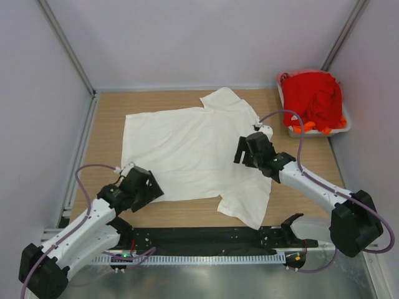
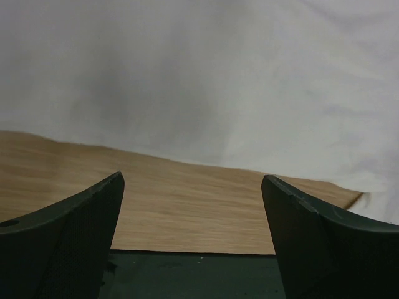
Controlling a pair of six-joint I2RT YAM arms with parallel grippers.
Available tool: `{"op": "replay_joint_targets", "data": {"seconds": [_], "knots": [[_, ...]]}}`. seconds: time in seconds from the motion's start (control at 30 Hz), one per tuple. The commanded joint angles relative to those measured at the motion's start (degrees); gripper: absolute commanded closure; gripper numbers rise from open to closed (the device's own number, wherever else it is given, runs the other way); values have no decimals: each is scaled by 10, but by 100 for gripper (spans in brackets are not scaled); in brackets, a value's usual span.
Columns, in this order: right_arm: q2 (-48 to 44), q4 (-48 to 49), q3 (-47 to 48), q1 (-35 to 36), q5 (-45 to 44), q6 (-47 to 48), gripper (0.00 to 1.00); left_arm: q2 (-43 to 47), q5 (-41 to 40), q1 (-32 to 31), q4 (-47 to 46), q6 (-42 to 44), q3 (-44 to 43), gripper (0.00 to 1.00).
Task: Fold and stack the t-shirts
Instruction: Fold the tshirt
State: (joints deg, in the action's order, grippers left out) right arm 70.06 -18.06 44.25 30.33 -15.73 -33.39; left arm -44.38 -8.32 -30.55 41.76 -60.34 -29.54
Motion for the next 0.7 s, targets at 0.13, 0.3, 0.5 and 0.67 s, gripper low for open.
{"op": "replay_joint_targets", "data": {"seconds": [0.13,0.3,0.5,0.67], "knots": [[-29,15,-37,10,10,-1,18,63,-177,-24,97,-123,26,14],[-30,17,-36,9,-2,35,15,5,-196,30,115,-93,-17,2],[-42,19,-35,-17,3,52,11,-25,-87,151,68,-59,0,0],[-28,38,-45,-51,70,44,10,-22,-68,191,83,-94,28,0]]}}
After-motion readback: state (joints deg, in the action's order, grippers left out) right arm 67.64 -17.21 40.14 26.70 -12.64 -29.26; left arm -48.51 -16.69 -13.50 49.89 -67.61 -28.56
